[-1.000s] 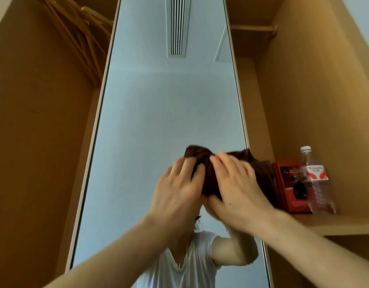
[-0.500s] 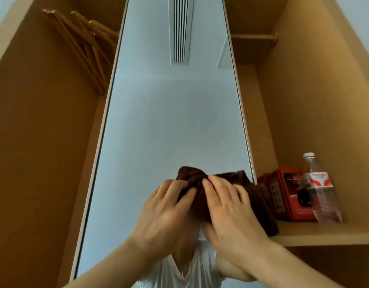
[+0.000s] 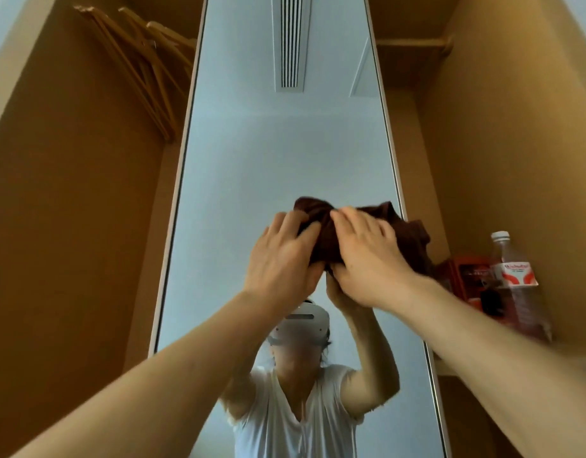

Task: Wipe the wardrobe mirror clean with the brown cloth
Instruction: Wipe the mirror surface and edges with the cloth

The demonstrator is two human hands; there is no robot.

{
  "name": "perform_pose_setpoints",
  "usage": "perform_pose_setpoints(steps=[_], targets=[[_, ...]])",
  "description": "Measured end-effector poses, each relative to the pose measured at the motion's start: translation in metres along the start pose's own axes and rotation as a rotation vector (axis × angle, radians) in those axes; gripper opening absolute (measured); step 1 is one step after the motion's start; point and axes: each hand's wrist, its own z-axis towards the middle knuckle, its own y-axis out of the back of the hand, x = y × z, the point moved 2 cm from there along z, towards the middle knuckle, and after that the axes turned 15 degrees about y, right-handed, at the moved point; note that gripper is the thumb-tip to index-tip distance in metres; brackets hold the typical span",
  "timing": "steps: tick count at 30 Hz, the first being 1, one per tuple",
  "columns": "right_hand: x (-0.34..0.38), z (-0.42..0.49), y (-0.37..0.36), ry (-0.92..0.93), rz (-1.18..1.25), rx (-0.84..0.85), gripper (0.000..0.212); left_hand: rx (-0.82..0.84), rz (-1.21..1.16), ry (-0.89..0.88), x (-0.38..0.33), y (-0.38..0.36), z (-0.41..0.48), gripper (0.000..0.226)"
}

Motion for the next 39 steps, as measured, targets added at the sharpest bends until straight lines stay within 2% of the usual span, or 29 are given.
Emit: perform_pose_setpoints(steps=[4,8,11,16,18,22,24,27,31,37,39], targets=[[0.027,-0.025,-0.016,0.066,-0.011,0.025,0.073,-0.012,-0.006,-0.071,0.018,0.004,-0.036,0.044],[0.020,-0.008,-0.006,0.097,0.051,0.041,0.071,0.136,-0.044,-0.013,0.028,0.019,-0.015,0.050],[0.014,0.030,0.008,0.052,0.085,0.039,0.069,0.167,-0.138,0.141,0.043,0.039,0.014,0.059],[0.026,0.095,0.022,-0.030,0.135,0.005,0.067,0.038,-0.154,0.362,0.092,0.074,0.044,0.047],[0.028,0.105,0.021,-0.023,0.132,0.004,0.071,0.032,-0.164,0.528,0.121,0.078,0.047,0.044],[0.030,0.109,0.017,-0.021,0.108,-0.027,0.072,0.146,-0.536,0.986,0.159,0.069,0.038,0.046],[0.029,0.110,0.016,-0.026,0.110,-0.049,0.074,0.229,-0.644,1.100,0.159,0.056,0.035,0.048],[0.027,0.111,0.013,-0.030,0.106,-0.072,0.075,0.230,-0.776,1.208,0.153,0.039,0.040,0.055],[0.021,0.116,0.012,-0.056,0.125,-0.086,0.076,0.258,-0.863,1.306,0.159,0.040,0.043,0.039],[0.025,0.147,0.026,-0.213,0.096,-0.074,0.077,0.360,-0.956,1.314,0.163,0.050,0.030,0.035],[0.035,0.157,0.031,-0.216,0.047,-0.025,0.074,0.394,-1.127,1.341,0.163,0.049,0.024,0.037]])
